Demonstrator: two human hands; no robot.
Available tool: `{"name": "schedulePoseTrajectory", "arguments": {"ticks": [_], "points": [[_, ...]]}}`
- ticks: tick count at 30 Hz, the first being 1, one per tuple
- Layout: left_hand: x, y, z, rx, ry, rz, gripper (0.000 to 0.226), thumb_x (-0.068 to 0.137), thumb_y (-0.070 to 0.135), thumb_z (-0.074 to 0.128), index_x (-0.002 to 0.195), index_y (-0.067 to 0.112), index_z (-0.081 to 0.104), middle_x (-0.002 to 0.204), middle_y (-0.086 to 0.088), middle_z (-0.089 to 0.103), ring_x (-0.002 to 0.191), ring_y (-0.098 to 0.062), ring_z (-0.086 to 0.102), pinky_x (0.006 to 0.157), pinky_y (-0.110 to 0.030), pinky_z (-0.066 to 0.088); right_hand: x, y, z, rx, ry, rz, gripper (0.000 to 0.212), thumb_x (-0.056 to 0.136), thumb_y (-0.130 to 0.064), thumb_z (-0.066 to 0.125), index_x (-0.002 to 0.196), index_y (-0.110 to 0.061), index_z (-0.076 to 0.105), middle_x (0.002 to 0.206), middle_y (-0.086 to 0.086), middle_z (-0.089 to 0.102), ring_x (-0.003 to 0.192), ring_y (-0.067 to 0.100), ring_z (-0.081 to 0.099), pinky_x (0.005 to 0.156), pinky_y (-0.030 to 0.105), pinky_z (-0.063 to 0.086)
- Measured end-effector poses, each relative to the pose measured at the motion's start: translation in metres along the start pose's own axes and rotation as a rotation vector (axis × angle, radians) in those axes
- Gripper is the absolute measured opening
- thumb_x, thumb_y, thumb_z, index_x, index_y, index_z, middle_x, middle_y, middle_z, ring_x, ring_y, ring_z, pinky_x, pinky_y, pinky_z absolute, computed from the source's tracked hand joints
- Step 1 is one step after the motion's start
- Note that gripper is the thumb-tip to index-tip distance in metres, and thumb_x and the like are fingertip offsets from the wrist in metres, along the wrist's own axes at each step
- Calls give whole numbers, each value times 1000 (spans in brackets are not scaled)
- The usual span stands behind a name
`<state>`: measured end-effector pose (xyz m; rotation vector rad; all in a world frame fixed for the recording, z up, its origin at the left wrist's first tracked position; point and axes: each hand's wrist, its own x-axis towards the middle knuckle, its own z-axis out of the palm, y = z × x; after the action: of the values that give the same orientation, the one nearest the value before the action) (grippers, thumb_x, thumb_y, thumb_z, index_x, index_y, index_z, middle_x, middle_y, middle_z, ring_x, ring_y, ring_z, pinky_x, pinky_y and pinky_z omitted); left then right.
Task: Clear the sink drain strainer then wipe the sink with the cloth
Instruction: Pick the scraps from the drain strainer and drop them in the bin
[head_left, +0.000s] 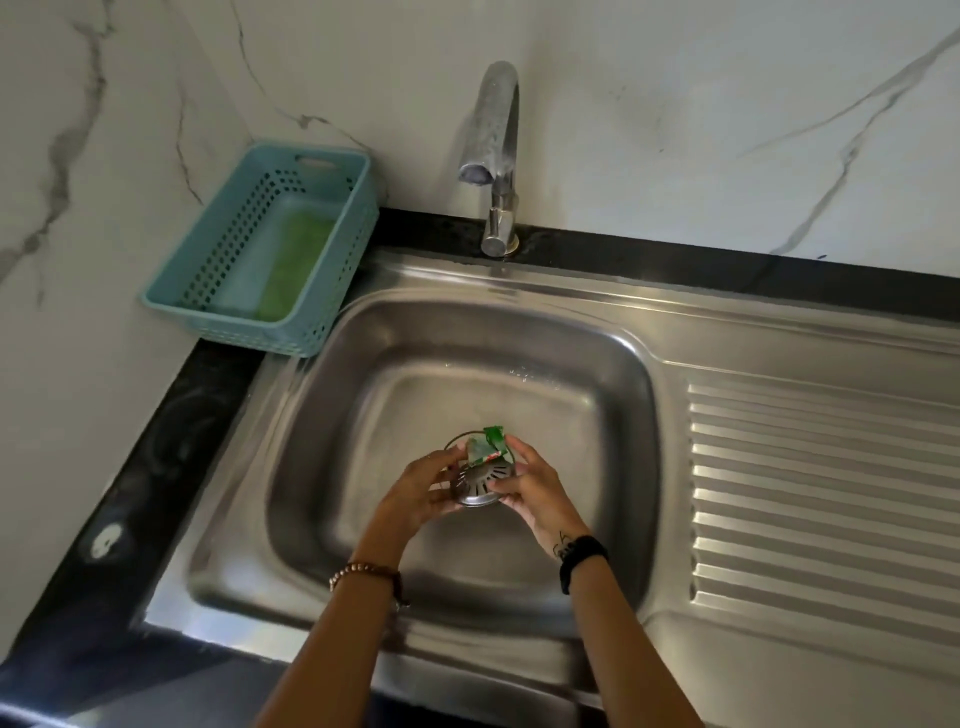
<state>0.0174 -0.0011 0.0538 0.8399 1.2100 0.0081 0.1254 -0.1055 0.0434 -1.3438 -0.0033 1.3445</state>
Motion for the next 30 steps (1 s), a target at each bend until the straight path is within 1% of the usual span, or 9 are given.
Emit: {"name": "schedulePoseTrajectory", "arguments": {"ticks": [3,6,8,10,14,20,24,27,30], "points": [[-2,-3,2,45,43,19,25,85,21,62,104,5,61,95,-8,63,76,-20,63,51,-19,53,0,4,-3,0,-24,9,72,77,18,56,137,-17,39,113,4,62,102,17,60,71,23,53],[2,-5,11,-52,187,45,11,87,9,58,93,0,59,78,-8,60,52,-19,63,37,-16,48,-1,6,-6,5,3,1,75,77,19,56,139,-17,35,112,6,61,100,18,60,70,23,53],[7,-7,15,-124,262,30,7,89,6,55,90,-1,58,78,-11,58,39,-16,61,36,-19,49,-3,6,-10,16,47,-9,76,76,19,57,139,-16,33,113,8,58,99,18,59,70,23,52],[11,-9,17,-79,285,24,16,92,7,50,102,-1,59,88,-15,58,49,-20,60,46,-27,51,-6,5,-15,6,85,-36,76,77,16,60,140,-16,32,122,12,53,107,23,56,77,25,51],[9,-13,27,137,270,66,12,93,13,51,103,8,47,100,-16,51,69,-22,56,56,-30,45,-10,0,-27,1,144,-105,70,76,10,65,135,-16,37,124,13,52,115,27,54,91,33,48],[-19,1,52,24,-69,190,27,93,20,53,117,9,58,106,-15,64,92,-26,62,69,-27,58,-32,-24,-44,68,124,-264,52,76,5,68,117,-22,52,111,7,63,100,18,61,76,23,49],[-29,24,84,53,-50,350,25,89,8,57,114,8,61,95,-4,66,85,-15,63,63,-14,57,-54,-53,-63,-68,231,-422,38,76,0,70,103,-24,59,107,2,66,101,19,61,87,29,49],[-29,40,124,101,-124,407,30,86,0,59,116,0,60,91,-3,65,77,-7,64,63,-11,55,-71,-75,-86,-228,395,-518,39,79,-5,70,115,-14,57,121,8,58,105,20,60,87,26,51],[-27,45,169,136,-105,473,31,81,-5,62,112,-7,61,94,-9,67,62,-3,66,60,-12,55,-79,-93,-113,-397,531,-574,43,80,-8,69,122,-9,57,121,7,51,107,22,57,93,38,51]]}}
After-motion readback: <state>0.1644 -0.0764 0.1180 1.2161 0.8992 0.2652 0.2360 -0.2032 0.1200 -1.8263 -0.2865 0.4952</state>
